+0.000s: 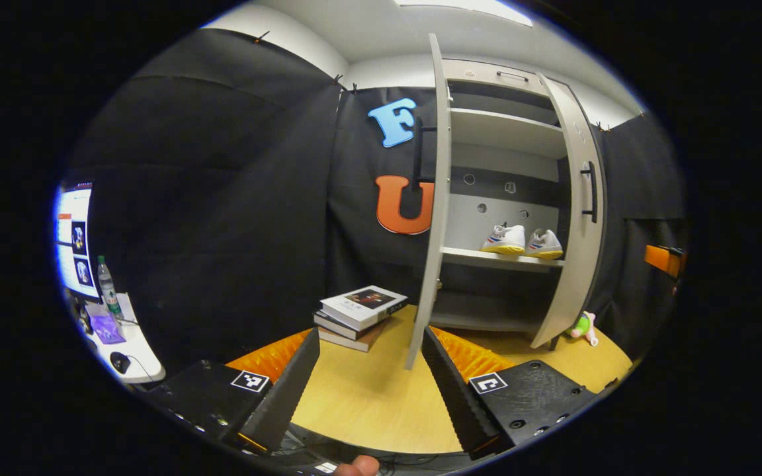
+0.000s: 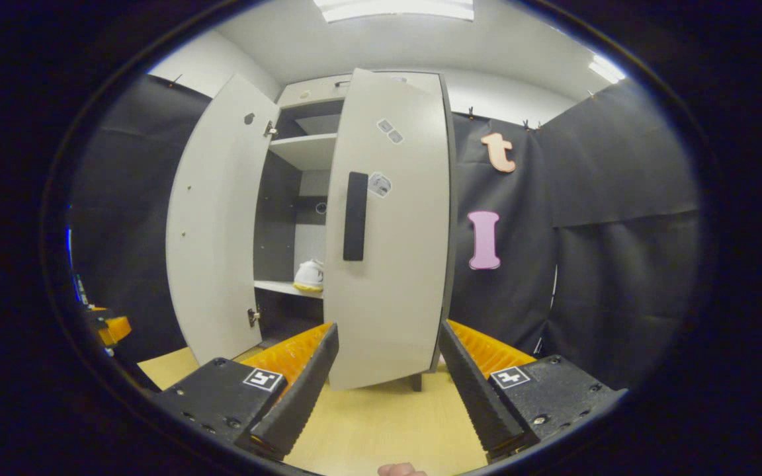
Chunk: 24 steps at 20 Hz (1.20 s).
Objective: Grab one shoe with the right hand and put it into the shoe cabinet, grab the other shoe with the left hand and put it into the shoe cabinet; then close the right door with the right hand and the left door with the left hand.
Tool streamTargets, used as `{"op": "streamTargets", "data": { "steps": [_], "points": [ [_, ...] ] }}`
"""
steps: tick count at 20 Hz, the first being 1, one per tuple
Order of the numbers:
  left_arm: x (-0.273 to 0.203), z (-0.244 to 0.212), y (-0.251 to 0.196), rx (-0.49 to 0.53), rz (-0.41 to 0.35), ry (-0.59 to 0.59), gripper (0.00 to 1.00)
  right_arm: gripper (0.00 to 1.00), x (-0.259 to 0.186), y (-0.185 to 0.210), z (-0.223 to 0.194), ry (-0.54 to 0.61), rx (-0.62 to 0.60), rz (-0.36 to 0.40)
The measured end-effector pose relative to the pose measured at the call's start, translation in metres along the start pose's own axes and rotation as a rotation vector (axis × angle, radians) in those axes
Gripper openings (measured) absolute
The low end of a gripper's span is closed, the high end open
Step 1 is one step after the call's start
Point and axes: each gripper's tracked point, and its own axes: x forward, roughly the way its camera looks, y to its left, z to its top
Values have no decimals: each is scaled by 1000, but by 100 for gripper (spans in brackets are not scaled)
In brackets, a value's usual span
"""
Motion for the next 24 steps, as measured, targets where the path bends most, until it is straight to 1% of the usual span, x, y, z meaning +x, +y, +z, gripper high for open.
{"op": "streamTargets", "data": {
  "steps": [2, 5, 7, 8, 9, 11, 12, 13, 14, 15, 16, 18, 20, 21, 22, 23, 24],
  "points": [
    [26, 24, 12, 39, 25, -53, 94, 99, -17, 6, -16, 15, 12, -4],
    [63, 72, 29, 87, 72, -126, 94, 99, -26, 7, -38, 61, 13, -12],
    [89, 102, 32, 83, 77, -151, 93, 99, -30, 6, -45, 81, 8, -10],
    [100, 115, 32, 72, 75, -161, 93, 94, -32, 4, -48, 85, 7, -14],
    [112, 125, 33, 69, 71, -161, 94, 99, -32, 1, -52, 97, 5, -20],
    [132, 146, 39, 98, 89, -186, 94, 99, -31, -4, -57, 111, 12, -29],
    [140, 156, 40, 118, 95, -202, 94, 94, -31, -7, -56, 109, 19, -36],
    [147, 163, 38, 130, 95, -209, 94, 94, -31, -11, -56, 107, 24, -45],
    [153, 168, 33, 137, 85, -211, 93, 94, -30, -15, -57, 107, 30, -53],
    [156, 171, 27, 140, 74, -209, 94, 99, -29, -18, -57, 107, 37, -59],
    [159, 172, 22, 137, 65, -207, 94, 94, -29, -20, -58, 107, 44, -65],
    [162, 171, 12, 123, 41, -204, 92, 94, -27, -24, -58, 107, 55, -76],
    [165, 170, 8, 109, 48, -209, 92, 94, -25, -27, -61, 112, 56, -81],
    [161, 168, 8, 99, 52, -209, 90, 99, -25, -28, -61, 113, 55, -82],
    [158, 166, 4, 84, 47, -202, 80, 94, -24, -29, -61, 114, 54, -83],
    [157, 165, 1, 67, 42, -195, 89, 94, -23, -31, -61, 113, 53, -84],
    [153, 165, -6, 62, 24, -193, 89, 99, -22, -31, -61, 111, 53, -86]
  ]
}}
